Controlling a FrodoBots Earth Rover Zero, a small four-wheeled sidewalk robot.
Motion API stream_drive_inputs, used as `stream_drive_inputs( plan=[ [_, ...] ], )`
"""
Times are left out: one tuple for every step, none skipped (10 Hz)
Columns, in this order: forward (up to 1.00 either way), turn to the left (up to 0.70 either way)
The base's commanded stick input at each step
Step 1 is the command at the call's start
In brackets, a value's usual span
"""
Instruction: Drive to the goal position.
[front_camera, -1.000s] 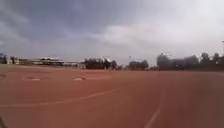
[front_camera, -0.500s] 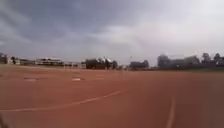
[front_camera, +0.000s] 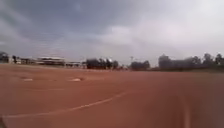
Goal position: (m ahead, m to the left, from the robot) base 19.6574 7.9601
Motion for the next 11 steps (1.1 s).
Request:
stream_drive_inputs(
  plan=[
    [0.7, 0.0],
    [0.7, 0.0],
    [0.7, 0.0],
    [0.7, 0.0],
    [0.7, 0.0],
    [0.7, 0.0],
    [0.7, 0.0],
    [0.7, 0.0],
    [0.7, 0.0],
    [0.7, 0.0],
    [0.7, 0.0]
  ],
)
